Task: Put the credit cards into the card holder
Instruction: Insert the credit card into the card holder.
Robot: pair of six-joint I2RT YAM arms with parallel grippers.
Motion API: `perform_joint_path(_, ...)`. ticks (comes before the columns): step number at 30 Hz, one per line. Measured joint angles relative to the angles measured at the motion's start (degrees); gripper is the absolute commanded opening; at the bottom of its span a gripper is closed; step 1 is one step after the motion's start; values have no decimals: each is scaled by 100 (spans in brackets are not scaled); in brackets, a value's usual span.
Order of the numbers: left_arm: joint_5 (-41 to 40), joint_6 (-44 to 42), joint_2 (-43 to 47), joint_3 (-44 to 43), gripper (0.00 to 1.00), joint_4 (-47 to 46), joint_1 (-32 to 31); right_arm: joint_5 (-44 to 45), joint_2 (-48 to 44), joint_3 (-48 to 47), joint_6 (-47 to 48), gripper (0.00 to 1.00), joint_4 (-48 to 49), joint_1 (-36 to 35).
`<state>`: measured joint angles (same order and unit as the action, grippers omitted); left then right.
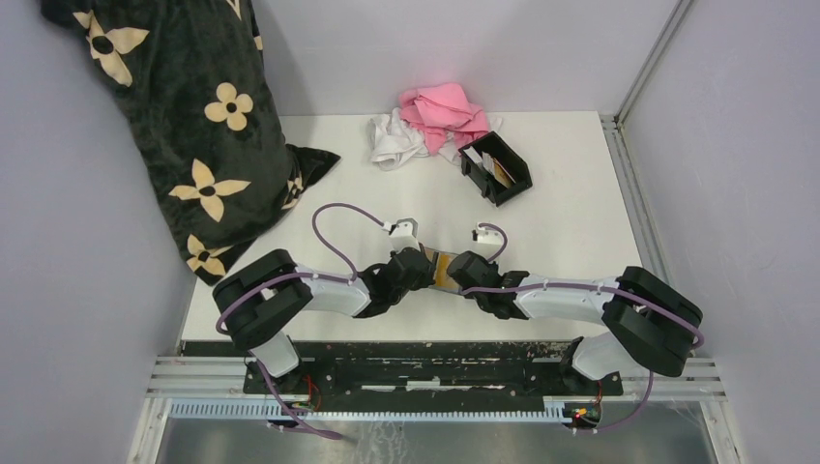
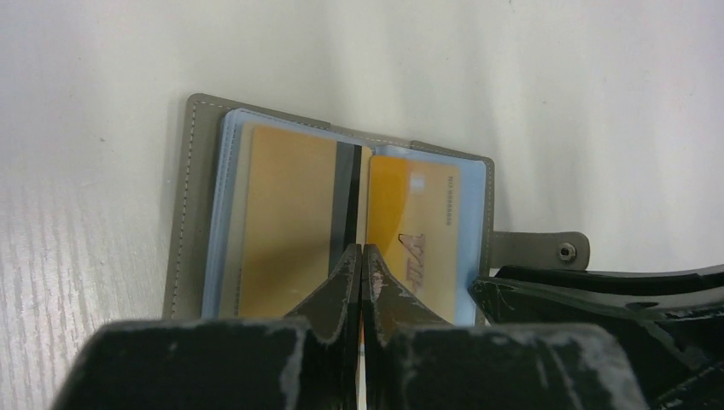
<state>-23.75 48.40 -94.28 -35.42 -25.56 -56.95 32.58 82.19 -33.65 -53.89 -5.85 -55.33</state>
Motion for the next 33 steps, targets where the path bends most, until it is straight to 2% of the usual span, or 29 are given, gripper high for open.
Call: perform_joint_path(33, 238, -9, -577, -245, 3, -240, 63, 92, -24, 0, 20, 33, -168, 66)
